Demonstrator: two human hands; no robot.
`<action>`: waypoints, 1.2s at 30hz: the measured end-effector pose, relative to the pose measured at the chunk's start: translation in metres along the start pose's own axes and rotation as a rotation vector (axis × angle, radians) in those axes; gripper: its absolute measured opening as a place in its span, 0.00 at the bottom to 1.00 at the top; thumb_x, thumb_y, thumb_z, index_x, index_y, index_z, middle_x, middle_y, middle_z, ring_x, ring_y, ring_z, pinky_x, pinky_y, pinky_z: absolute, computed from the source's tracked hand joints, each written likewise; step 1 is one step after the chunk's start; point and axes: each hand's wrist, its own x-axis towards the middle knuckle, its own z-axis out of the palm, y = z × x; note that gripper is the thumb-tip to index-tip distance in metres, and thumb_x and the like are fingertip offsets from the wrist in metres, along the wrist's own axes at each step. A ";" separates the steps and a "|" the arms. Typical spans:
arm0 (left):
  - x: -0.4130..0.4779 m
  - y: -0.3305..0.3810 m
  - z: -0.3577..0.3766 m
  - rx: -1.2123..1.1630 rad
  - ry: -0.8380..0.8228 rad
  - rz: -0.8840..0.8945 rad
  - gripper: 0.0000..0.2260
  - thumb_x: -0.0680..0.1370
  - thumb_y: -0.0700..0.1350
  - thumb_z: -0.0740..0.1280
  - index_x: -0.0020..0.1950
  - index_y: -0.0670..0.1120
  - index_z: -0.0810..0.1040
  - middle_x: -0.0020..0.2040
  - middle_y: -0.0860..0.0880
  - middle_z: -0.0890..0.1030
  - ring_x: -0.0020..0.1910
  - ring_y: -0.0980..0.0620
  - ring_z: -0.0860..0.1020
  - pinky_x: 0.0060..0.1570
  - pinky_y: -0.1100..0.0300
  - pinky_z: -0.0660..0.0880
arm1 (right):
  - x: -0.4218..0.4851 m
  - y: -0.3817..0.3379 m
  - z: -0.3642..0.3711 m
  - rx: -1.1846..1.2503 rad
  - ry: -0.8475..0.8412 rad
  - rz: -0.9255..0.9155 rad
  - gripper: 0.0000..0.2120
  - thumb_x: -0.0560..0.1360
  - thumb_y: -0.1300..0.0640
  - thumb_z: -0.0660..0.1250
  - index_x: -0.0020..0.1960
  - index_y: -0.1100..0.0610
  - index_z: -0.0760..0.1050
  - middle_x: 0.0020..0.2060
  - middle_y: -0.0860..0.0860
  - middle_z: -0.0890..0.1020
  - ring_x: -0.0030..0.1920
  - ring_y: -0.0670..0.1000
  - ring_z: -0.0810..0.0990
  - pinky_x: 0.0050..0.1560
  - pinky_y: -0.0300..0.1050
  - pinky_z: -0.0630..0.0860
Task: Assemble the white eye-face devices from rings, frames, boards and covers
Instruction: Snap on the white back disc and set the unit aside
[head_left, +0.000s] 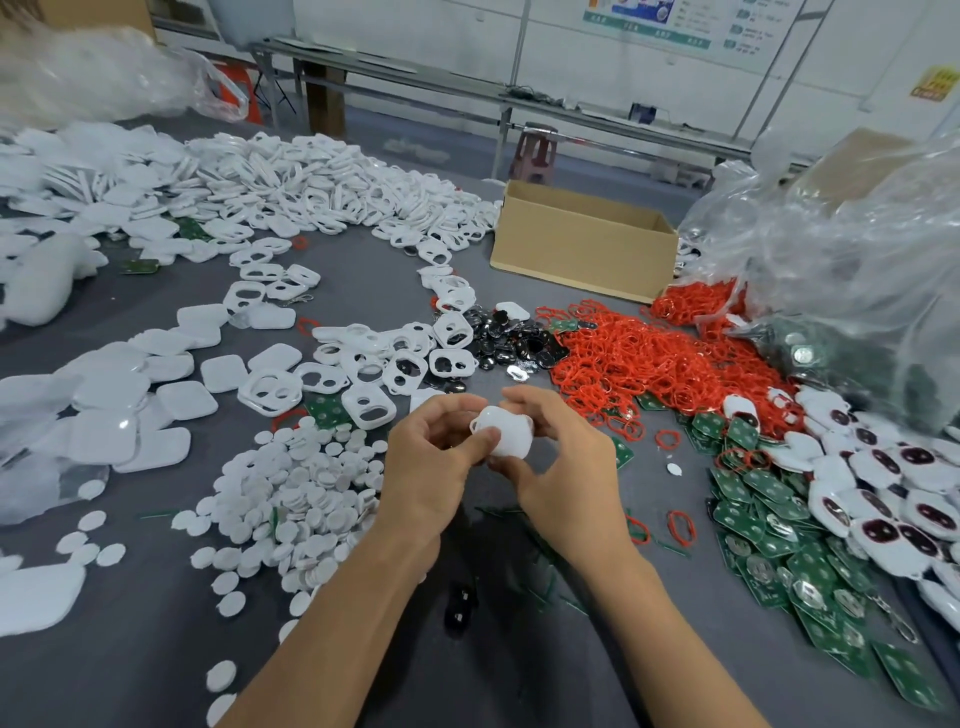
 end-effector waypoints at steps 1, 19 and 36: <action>0.000 0.000 0.000 -0.012 0.002 0.000 0.13 0.71 0.30 0.72 0.46 0.48 0.81 0.36 0.51 0.81 0.35 0.60 0.79 0.34 0.70 0.74 | 0.000 0.000 0.000 0.004 0.005 0.006 0.26 0.63 0.66 0.78 0.58 0.52 0.77 0.47 0.42 0.81 0.48 0.44 0.80 0.53 0.39 0.76; 0.001 -0.004 -0.001 -0.058 0.009 -0.004 0.11 0.72 0.30 0.71 0.46 0.45 0.79 0.37 0.49 0.80 0.36 0.56 0.78 0.36 0.68 0.75 | -0.003 0.006 0.003 0.008 0.022 -0.017 0.24 0.64 0.66 0.77 0.57 0.52 0.77 0.49 0.44 0.81 0.49 0.46 0.80 0.52 0.45 0.77; 0.000 -0.008 -0.001 -0.042 -0.026 0.026 0.10 0.75 0.34 0.71 0.53 0.45 0.80 0.47 0.40 0.83 0.41 0.54 0.80 0.39 0.66 0.76 | -0.002 0.008 0.002 0.046 0.039 -0.065 0.23 0.65 0.68 0.76 0.58 0.56 0.78 0.49 0.41 0.79 0.51 0.36 0.75 0.52 0.34 0.74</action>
